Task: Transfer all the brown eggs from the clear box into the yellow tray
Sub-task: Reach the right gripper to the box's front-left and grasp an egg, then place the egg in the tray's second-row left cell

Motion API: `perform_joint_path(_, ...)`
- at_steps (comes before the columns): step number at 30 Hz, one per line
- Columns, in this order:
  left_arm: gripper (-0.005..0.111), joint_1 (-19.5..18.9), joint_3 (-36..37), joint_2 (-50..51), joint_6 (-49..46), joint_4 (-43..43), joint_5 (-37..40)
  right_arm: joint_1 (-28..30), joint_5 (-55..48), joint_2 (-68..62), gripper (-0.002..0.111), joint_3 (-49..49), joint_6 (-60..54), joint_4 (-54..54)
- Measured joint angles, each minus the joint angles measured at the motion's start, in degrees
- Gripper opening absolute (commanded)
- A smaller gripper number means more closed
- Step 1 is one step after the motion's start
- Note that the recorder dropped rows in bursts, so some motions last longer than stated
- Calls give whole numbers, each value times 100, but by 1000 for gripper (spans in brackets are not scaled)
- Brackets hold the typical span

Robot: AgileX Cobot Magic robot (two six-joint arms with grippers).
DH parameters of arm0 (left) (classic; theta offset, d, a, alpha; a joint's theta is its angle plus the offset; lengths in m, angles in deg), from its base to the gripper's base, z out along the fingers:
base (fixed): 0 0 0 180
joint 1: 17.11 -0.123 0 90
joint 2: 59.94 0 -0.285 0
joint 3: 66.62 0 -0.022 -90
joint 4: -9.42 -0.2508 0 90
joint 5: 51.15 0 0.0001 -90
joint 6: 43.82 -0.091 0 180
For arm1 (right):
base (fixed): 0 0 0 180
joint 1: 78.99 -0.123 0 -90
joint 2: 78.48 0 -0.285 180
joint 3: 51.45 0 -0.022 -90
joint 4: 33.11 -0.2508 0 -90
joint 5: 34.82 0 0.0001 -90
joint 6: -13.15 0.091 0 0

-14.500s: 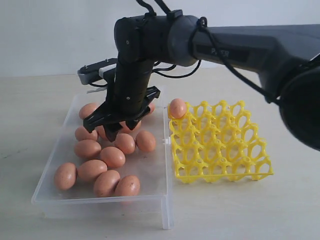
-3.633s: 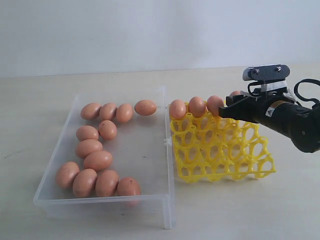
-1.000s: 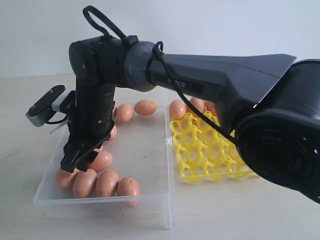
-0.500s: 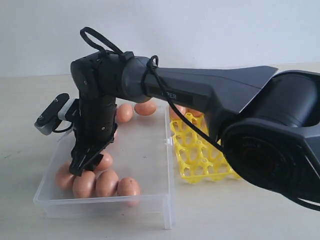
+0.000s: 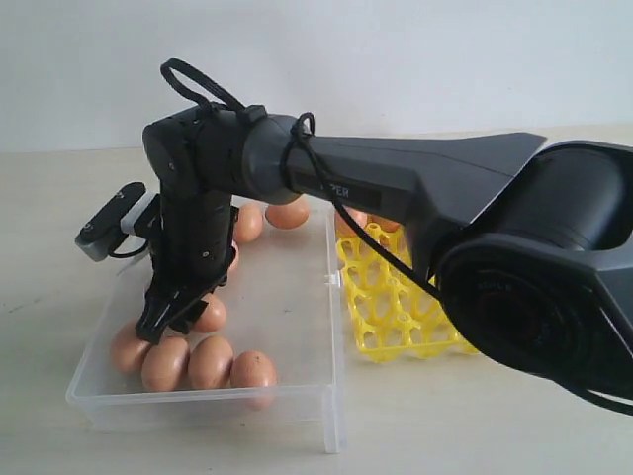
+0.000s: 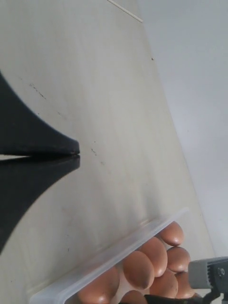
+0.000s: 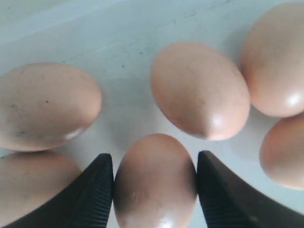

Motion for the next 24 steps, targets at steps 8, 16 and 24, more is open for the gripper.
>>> perform_joint_path(8,0,0,0,0,0,0,0,280,2907,1889,0,2120,408,52)
perform_joint_path(16,0,0,0,0,0,0,0,1104,7019,3543,0,5619,995,478)
perform_joint_path(24,0,0,0,0,0,0,0,1872,8358,3626,0,7056,1157,1043)
